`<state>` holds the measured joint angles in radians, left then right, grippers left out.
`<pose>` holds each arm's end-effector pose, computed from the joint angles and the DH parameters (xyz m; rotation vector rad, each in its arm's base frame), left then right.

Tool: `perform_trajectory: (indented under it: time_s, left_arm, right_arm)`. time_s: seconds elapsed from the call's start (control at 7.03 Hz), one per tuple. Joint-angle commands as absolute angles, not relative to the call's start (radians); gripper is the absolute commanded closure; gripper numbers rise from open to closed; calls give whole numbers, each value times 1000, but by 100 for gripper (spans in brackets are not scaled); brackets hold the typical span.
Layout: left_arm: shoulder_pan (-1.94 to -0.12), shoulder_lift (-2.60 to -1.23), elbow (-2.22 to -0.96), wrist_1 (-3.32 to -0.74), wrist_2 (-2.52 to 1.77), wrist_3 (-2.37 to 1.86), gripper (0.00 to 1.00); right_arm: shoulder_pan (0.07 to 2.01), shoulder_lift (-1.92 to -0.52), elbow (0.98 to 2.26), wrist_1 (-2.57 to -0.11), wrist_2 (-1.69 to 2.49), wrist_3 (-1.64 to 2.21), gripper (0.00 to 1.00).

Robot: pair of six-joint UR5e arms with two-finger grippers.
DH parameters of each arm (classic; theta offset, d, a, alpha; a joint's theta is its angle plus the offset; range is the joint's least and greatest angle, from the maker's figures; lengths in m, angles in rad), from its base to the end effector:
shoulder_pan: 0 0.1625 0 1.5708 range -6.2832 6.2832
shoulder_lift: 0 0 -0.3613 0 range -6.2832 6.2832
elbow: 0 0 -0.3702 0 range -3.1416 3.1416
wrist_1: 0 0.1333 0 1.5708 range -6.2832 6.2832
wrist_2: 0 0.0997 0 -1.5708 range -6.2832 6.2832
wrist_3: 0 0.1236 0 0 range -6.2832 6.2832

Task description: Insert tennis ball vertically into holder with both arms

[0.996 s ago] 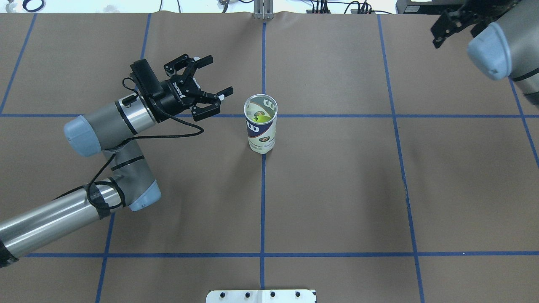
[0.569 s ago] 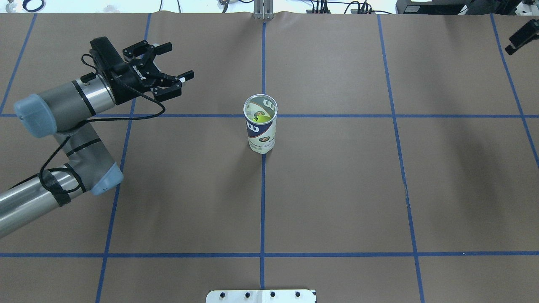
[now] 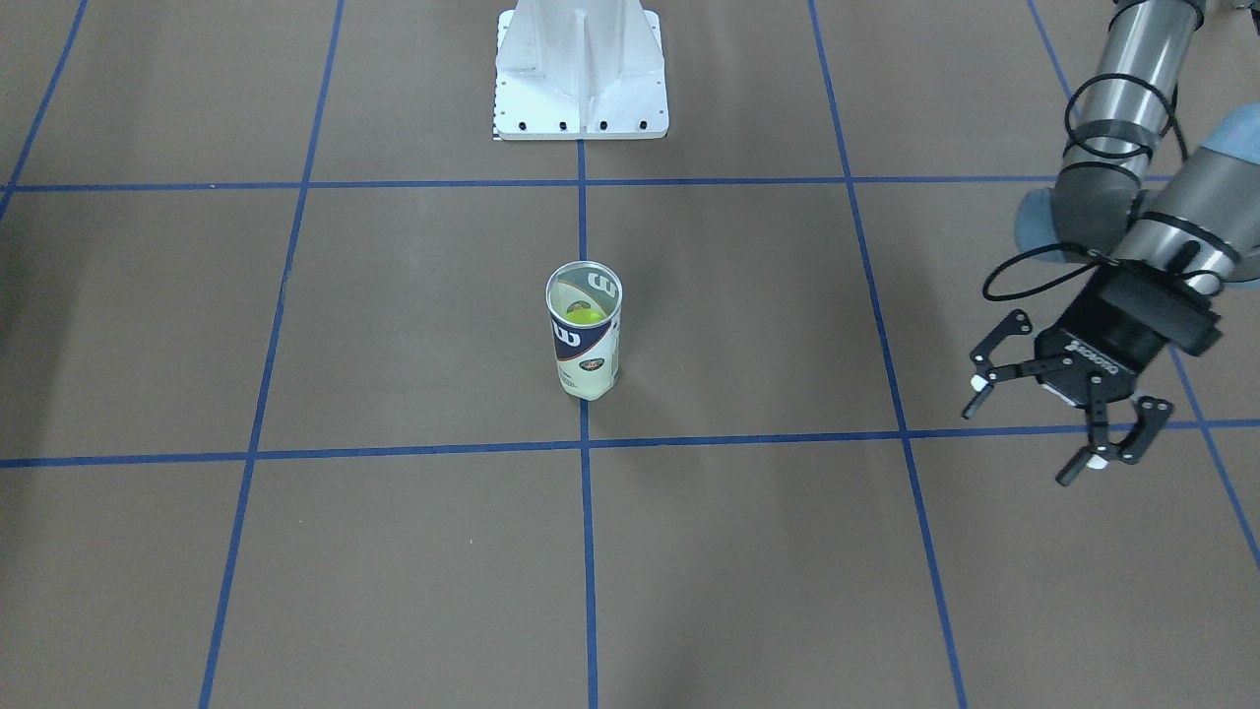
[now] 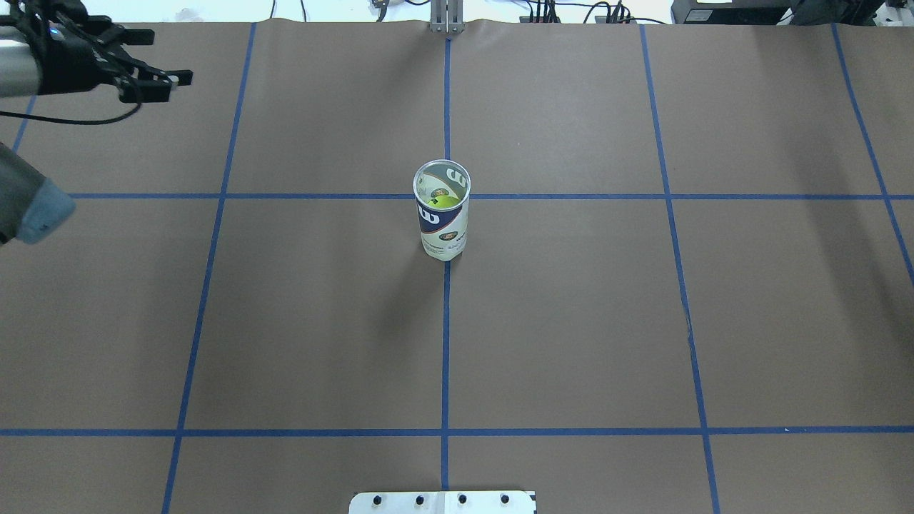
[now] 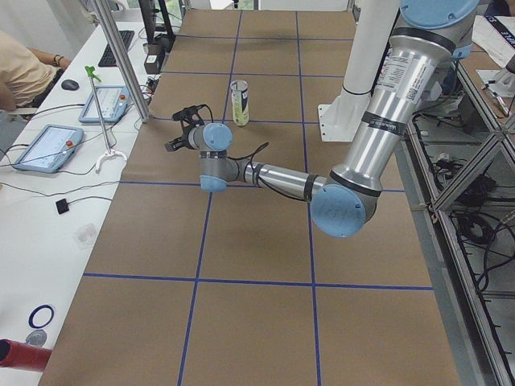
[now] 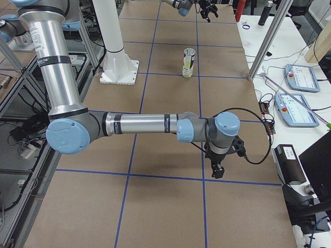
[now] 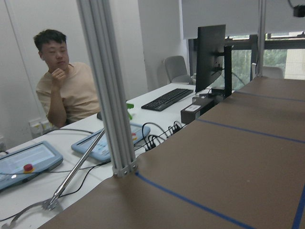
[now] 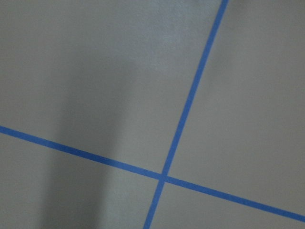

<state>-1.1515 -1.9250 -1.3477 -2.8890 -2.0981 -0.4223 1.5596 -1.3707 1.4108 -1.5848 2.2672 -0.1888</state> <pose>0.1836 -0.5865 0.3670 1.1137 0.9704 0.3790 0.0479 -0.5444 0.5939 0.0868 -0.6926 -0.2009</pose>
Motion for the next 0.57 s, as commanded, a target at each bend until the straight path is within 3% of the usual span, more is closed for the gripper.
perform_trajectory:
  time_s: [0.0, 0.43]
  left_arm:
    - [-1355, -1896, -1339, -2658, -2351, -332, 1]
    - [-1524, -1772, -1347, -2385, -2356, 111, 1]
  right_arm:
    - [1610, -1423, 1408, -1592, 2267, -187, 0]
    - [1634, -1503, 1480, -1592, 2270, -170, 0]
